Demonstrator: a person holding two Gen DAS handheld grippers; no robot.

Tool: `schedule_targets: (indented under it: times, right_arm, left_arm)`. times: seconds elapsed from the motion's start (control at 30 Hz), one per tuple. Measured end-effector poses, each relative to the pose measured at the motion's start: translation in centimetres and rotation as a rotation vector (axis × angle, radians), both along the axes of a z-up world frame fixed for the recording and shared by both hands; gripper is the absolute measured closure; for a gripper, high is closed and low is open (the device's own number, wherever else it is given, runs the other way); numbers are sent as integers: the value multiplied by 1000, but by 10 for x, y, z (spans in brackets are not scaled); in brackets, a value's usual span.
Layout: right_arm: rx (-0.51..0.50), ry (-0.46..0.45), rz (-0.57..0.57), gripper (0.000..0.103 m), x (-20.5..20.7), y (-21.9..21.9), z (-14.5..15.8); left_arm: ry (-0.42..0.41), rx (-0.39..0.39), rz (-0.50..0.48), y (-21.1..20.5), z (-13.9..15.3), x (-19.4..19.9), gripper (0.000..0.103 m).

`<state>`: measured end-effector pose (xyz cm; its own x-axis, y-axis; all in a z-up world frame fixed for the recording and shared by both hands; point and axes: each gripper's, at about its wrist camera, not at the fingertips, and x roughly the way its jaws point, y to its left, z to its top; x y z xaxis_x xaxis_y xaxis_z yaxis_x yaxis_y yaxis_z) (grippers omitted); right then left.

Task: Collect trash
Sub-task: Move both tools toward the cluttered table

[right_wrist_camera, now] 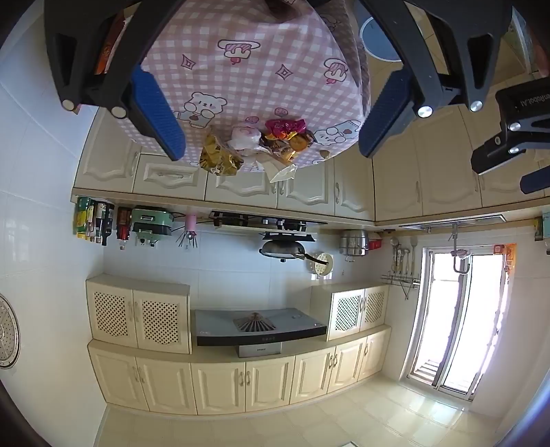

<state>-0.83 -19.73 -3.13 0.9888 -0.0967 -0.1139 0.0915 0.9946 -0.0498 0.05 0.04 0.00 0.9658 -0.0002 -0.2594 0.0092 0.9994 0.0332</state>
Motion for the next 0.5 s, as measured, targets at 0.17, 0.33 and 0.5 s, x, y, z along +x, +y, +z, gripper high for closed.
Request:
schedule_targets:
  times: [0.17, 0.33, 0.5]
  right_arm:
    - [6, -5, 5, 4, 0, 0, -1]
    - [15, -4, 8, 4, -3, -3, -2]
    - [3, 0, 4, 4, 0, 1, -2]
  left_arm:
    - [0, 0, 0, 0, 0, 0, 7]
    - [3, 2, 7, 4, -1, 5, 7]
    - [8, 0, 8, 1, -5, 3, 7]
